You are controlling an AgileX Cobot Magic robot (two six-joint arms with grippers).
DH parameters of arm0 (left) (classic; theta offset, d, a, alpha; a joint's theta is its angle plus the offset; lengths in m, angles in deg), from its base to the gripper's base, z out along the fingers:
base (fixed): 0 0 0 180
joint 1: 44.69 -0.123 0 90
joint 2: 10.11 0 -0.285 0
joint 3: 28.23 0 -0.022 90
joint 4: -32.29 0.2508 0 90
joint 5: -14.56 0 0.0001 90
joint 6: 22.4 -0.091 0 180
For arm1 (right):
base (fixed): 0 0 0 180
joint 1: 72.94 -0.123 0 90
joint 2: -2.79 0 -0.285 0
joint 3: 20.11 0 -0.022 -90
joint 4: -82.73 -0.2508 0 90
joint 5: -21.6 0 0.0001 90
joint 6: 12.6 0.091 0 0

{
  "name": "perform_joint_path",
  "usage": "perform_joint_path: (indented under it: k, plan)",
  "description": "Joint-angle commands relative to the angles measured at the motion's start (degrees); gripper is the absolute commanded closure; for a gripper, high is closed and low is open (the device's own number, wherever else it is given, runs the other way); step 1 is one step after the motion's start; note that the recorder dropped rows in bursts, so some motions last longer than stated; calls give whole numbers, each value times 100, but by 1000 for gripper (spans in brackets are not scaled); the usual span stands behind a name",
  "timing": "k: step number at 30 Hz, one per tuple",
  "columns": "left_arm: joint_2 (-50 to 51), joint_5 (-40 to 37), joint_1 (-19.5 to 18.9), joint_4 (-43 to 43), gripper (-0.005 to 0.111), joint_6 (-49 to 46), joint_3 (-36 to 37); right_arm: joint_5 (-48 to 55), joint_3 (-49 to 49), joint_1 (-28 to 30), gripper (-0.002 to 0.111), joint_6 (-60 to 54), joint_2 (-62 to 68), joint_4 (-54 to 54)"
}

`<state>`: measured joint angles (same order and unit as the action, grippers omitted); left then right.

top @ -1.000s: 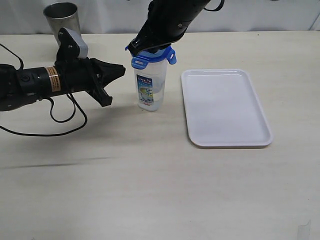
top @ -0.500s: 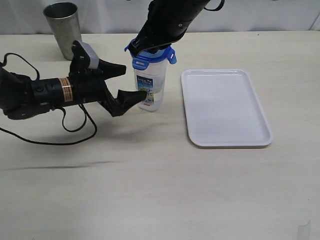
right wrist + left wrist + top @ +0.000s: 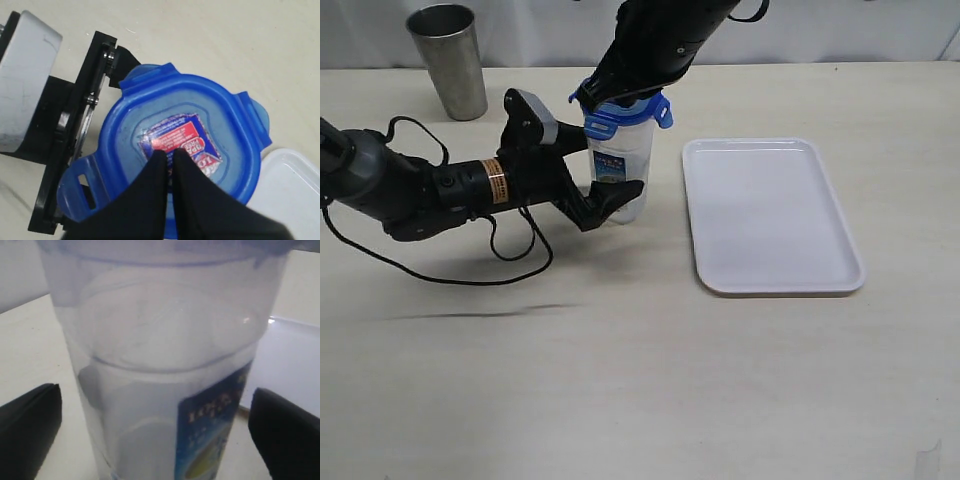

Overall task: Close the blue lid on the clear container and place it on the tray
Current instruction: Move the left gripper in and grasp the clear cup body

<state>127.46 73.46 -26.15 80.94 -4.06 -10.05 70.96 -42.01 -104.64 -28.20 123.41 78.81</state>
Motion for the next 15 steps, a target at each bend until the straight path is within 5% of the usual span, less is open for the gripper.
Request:
perform_joint_path:
  k: [1, 8, 12, 14, 15]
  plan:
    - [152, 203, 17, -86, 12, -17, -155, 153, -1, 18, 104, -61, 46, 12]
    - [163, 359, 17, -72, 19, -17, -170, 153, -1, 18, 104, -61, 46, 12]
    - [163, 271, 17, -93, 64, 32, -170, 141, -1, 18, 104, -63, 46, 12]
    - [163, 20, 17, -62, 102, 209, -170, 73, -1, 18, 103, -107, 46, -99]
    - [163, -23, 17, 37, 107, 198, -170, 13, -1, 18, 103, -237, 35, -173]
